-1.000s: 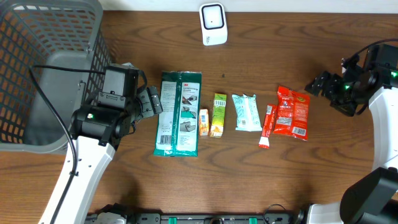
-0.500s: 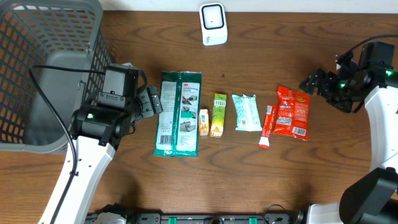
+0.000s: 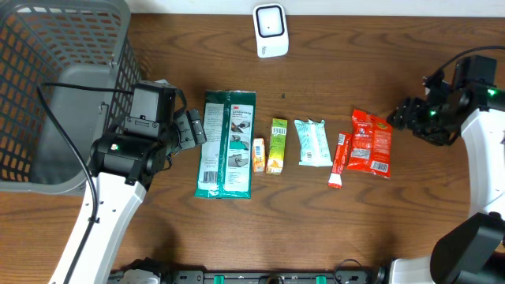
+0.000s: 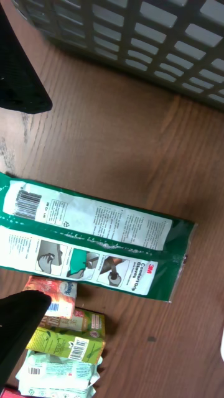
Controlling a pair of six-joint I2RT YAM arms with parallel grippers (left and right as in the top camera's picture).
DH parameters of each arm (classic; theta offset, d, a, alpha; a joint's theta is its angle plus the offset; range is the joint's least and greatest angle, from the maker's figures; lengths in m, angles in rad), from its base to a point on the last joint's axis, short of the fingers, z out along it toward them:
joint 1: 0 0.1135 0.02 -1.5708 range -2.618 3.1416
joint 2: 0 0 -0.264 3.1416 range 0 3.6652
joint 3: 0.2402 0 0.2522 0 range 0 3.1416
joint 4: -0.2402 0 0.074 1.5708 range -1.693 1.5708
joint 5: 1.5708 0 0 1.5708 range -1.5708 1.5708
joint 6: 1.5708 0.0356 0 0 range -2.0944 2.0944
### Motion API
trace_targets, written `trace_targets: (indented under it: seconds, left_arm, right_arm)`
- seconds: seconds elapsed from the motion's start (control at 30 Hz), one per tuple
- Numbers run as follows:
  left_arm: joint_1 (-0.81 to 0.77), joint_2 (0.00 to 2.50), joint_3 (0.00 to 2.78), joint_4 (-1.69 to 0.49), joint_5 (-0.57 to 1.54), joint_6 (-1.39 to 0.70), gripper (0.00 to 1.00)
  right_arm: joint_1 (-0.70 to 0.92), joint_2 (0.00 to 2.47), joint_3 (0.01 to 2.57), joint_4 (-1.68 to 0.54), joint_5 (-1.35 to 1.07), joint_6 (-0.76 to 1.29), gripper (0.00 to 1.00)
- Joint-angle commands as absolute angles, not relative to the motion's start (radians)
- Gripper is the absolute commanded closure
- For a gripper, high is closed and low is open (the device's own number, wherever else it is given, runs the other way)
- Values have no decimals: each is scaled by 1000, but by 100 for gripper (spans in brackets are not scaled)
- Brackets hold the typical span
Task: Scan the item barcode
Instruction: 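Move the right gripper leftward over the pale green wipes pack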
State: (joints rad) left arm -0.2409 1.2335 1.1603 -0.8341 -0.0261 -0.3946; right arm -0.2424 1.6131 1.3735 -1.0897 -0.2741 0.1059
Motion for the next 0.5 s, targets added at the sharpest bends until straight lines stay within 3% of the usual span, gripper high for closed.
trace_targets:
  seconds: [0.0, 0.33, 0.47]
  left_arm:
    - [-236, 1235, 1174, -837, -38, -386, 9]
    - [-236, 1235, 1174, -837, -38, -386, 9]
    - [-236, 1235, 1174, -837, -38, -386, 9]
  right_arm:
    - [-170, 1617, 1373, -1113, -277, 68, 25]
    - [120, 1617, 1372, -1082, -274, 20, 26]
    - [187, 1617, 1372, -1059, -270, 20, 31]
